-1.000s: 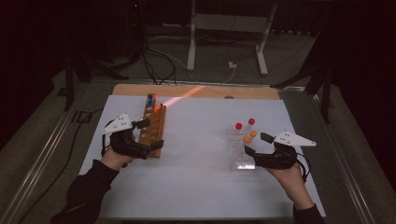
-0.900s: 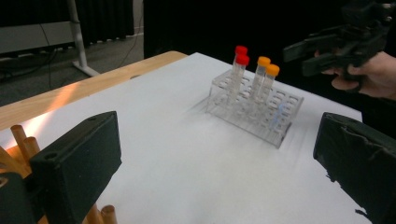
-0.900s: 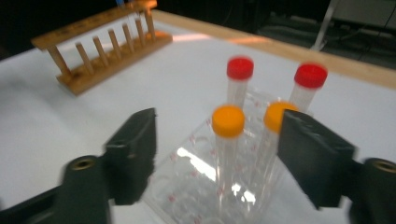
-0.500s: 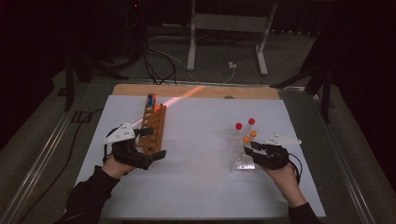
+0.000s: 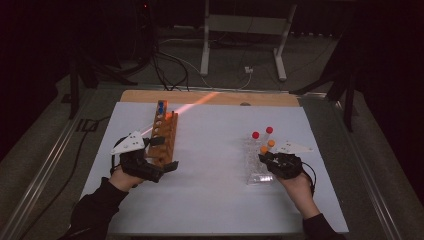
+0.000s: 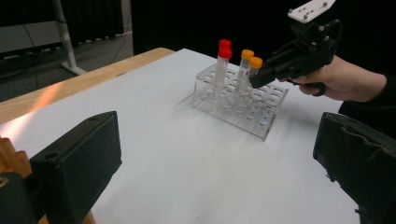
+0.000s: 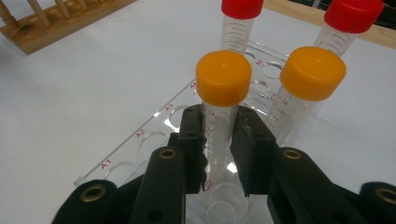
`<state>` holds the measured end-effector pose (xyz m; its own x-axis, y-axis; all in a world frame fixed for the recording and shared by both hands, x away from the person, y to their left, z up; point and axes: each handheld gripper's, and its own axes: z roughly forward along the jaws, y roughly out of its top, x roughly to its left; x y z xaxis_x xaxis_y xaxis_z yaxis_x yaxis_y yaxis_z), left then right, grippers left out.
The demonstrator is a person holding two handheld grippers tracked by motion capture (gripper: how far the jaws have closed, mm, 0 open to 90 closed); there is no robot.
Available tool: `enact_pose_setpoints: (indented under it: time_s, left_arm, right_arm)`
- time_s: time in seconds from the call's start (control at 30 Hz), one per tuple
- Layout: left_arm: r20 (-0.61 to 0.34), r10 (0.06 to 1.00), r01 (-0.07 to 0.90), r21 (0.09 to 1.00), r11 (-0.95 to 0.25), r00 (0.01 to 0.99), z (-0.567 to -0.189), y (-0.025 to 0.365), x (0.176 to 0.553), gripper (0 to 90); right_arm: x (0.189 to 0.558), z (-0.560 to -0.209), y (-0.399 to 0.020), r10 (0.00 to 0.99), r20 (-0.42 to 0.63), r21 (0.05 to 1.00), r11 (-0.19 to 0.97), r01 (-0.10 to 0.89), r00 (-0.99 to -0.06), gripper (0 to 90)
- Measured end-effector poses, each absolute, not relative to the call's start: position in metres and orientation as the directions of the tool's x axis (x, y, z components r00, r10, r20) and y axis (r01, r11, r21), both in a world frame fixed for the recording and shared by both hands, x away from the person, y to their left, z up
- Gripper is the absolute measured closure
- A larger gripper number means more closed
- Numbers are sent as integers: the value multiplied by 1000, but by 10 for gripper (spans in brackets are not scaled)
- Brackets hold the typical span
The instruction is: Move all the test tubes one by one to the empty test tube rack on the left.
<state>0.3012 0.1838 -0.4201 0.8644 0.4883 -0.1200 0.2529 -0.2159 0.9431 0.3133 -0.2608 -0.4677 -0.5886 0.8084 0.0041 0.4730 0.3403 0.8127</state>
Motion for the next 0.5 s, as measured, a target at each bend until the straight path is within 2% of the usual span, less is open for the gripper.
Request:
enact_pose_setpoints:
  time_s: [0.23, 0.5]
  left_arm:
    - [-117, 487, 253, 941, -224, 865, -420, 183, 301, 20]
    - [-119, 483, 252, 942, -222, 867, -419, 182, 301, 20]
  right_arm:
    - [311, -463, -260, 810, -18, 824, 344, 451, -586, 748]
    - [301, -439, -261, 809, -47, 861, 330, 388, -586, 749]
